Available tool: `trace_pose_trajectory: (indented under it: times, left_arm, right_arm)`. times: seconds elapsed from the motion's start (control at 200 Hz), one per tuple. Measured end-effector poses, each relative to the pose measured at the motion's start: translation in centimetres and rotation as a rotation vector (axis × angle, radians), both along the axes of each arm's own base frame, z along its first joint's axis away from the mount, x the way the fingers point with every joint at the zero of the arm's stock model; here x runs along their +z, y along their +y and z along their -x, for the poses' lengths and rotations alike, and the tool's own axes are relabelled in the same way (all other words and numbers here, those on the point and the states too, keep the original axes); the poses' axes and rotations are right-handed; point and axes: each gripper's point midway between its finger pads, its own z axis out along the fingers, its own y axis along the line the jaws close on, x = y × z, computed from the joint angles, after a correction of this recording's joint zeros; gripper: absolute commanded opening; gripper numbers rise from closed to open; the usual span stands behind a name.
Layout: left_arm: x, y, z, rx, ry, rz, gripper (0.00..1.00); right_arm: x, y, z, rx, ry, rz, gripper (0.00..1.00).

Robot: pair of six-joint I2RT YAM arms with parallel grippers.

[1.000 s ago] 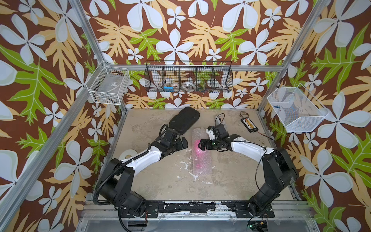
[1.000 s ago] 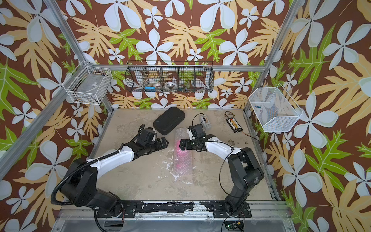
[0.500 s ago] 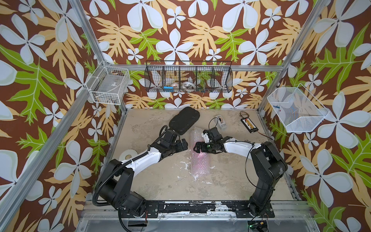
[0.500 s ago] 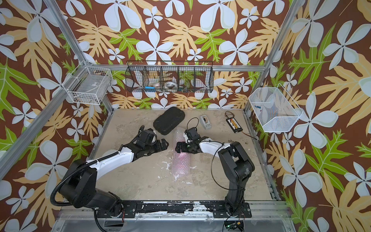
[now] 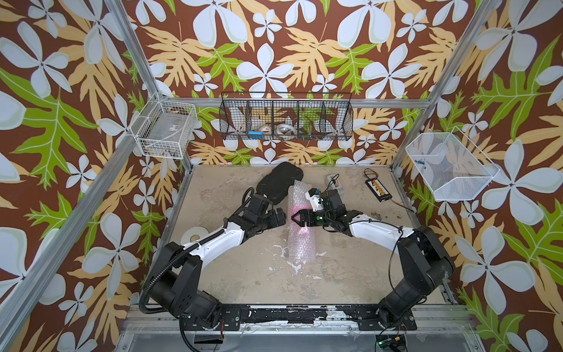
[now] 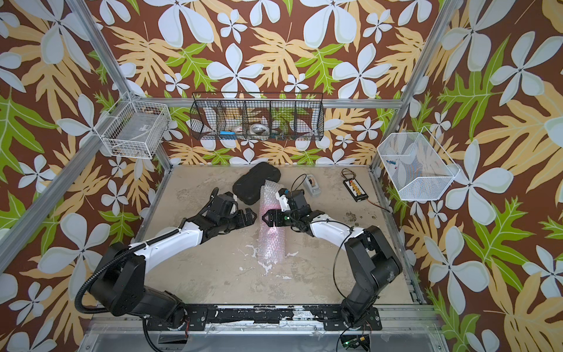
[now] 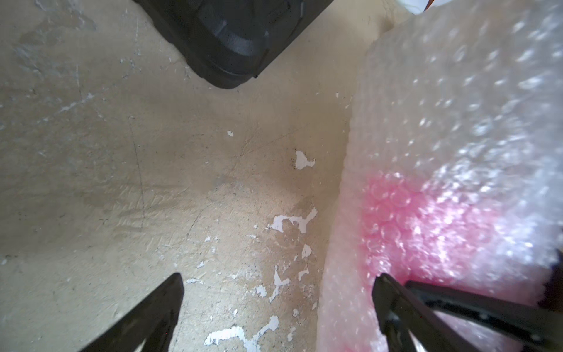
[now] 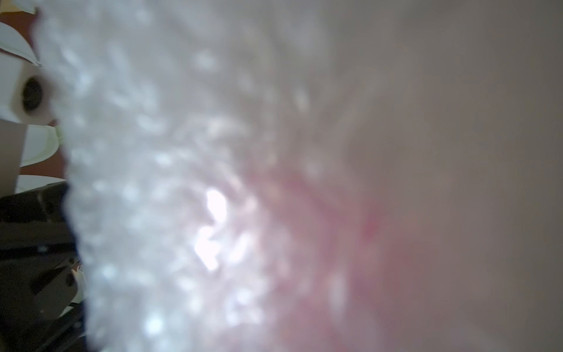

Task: Wrap wine glasses in bubble wrap
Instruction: Adjust the bubble wrap at the center of the board.

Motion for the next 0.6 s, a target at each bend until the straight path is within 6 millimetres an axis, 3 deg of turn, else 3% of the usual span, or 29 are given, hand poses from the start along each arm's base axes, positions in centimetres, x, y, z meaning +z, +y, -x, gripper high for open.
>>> trace_pose_trajectory:
  times: [0.12,0.195,0.47,0.601]
  left_arm:
    - [1.5,0.5,-0.5,0.01,-0.045,-0.005,0.99]
    - [2.4,1.0,-0.9,0.024,-0.066,-0.002,0.99]
    - [3.3,1.7,-1.9,0.057,-0.094,-0.016,0.98]
    - [3.1,1.7,-2.0,0.059,-0.09,-0.019,0.98]
  right_arm:
    - [4.3,-1.0,-0.4,-0.022,-0.166,0.004,0.87]
    - [5.8,-2.4,-0.4,-0.069,-0.284,0.033,0.89]
    - [4.0,-7.6,1.6,-0.27,-0.606,0.204,0.87]
    - [5.9,-8.4,2.2,-0.349,-0.764,0.218,0.87]
